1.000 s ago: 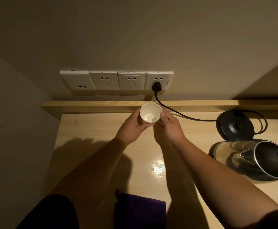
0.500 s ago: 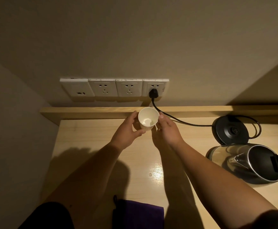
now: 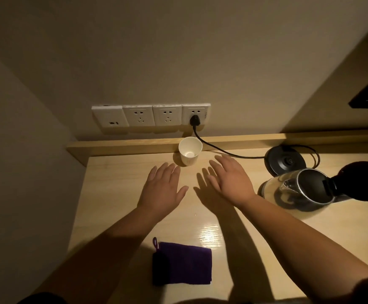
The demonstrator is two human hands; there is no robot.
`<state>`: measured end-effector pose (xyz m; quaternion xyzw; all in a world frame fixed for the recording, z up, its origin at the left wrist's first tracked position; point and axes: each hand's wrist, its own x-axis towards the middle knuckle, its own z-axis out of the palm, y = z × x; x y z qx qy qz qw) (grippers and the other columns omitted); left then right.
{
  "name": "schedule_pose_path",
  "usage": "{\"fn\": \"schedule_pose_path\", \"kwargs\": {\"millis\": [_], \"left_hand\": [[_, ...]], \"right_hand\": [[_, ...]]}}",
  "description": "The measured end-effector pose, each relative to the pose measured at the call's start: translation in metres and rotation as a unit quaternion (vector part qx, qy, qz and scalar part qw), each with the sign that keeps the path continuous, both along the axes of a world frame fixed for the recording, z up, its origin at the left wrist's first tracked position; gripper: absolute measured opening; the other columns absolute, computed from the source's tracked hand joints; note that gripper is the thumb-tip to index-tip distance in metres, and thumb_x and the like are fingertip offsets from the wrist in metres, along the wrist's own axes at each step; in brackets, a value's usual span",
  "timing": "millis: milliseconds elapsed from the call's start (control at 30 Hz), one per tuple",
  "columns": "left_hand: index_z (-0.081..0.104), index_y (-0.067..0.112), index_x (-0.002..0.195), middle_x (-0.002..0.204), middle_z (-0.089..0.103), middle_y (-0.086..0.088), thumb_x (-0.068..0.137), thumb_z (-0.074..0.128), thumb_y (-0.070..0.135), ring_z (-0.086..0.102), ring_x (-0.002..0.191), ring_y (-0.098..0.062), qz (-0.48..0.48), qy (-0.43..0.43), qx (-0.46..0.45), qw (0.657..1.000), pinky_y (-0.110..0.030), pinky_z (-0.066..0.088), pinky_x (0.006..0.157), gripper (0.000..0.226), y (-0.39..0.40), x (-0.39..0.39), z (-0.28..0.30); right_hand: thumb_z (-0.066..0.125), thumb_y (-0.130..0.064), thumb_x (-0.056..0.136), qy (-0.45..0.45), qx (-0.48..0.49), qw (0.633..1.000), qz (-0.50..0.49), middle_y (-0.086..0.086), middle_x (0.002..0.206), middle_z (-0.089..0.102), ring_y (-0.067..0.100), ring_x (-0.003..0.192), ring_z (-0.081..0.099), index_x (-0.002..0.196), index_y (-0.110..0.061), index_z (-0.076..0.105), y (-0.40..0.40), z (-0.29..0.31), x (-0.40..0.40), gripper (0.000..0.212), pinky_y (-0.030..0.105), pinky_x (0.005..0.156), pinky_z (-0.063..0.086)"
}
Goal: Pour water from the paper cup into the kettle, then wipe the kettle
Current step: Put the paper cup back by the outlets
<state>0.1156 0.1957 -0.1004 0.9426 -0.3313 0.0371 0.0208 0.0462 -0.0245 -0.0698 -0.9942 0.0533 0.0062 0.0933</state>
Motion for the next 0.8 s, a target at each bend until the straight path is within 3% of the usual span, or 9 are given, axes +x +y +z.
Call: {"fn": "schedule_pose_path", "kwargs": {"millis": [100, 333, 500, 633, 800], "left_hand": [[0.044, 0.019, 0.138, 0.141, 0.050, -0.005, 0.093, 0.028, 0.062, 0.039, 0.134, -0.027, -0.008, 0.005, 0.026, 1.000, -0.044, 0.011, 0.111, 0.064, -0.001, -0.025, 0.005], [0.034, 0.021, 0.144, 0.147, 0.043, -0.002, 0.094, 0.024, 0.061, 0.034, 0.136, -0.022, -0.032, 0.038, 0.042, 0.998, -0.040, 0.008, 0.113, 0.065, -0.016, -0.071, 0.013], [0.034, 0.019, 0.145, 0.146, 0.043, -0.002, 0.095, 0.028, 0.058, 0.037, 0.133, -0.021, -0.060, 0.050, 0.029, 0.997, -0.039, 0.016, 0.114, 0.064, -0.043, -0.096, 0.020], [0.040, 0.018, 0.142, 0.139, 0.050, -0.001, 0.094, 0.028, 0.053, 0.044, 0.125, -0.021, -0.072, 0.065, 0.012, 0.995, -0.038, 0.027, 0.109, 0.060, -0.075, -0.123, 0.030], [0.045, 0.021, 0.139, 0.133, 0.055, 0.001, 0.096, 0.035, 0.049, 0.049, 0.118, -0.019, -0.076, 0.082, 0.003, 0.994, -0.035, 0.034, 0.101, 0.052, -0.123, -0.155, 0.039]], "right_hand": [[0.034, -0.051, 0.102, 0.022, -0.041, 0.998, 0.034, 0.009, 0.156, 0.039, 0.031, 0.147, 0.026, 0.146, -0.019, 0.045, 0.004, -0.001, -0.036, 0.055, 0.045, 0.119, 0.011], [0.039, -0.046, 0.102, 0.041, -0.041, 0.997, 0.052, 0.011, 0.154, 0.042, 0.032, 0.145, 0.030, 0.145, -0.017, 0.045, 0.000, -0.009, -0.108, 0.053, 0.044, 0.117, 0.011], [0.041, -0.046, 0.101, 0.041, -0.021, 0.999, 0.029, 0.009, 0.150, 0.048, 0.030, 0.141, 0.038, 0.145, -0.018, 0.046, -0.024, -0.007, -0.145, 0.052, 0.044, 0.116, 0.024], [0.049, -0.039, 0.099, 0.016, -0.016, 0.999, 0.027, 0.011, 0.136, 0.060, 0.031, 0.125, 0.053, 0.135, -0.014, 0.056, -0.052, 0.000, -0.177, 0.045, 0.045, 0.107, 0.040], [0.046, -0.039, 0.099, 0.008, 0.004, 1.000, 0.024, 0.007, 0.131, 0.062, 0.026, 0.119, 0.055, 0.134, -0.016, 0.058, -0.087, 0.008, -0.212, 0.043, 0.040, 0.102, 0.044]]}}
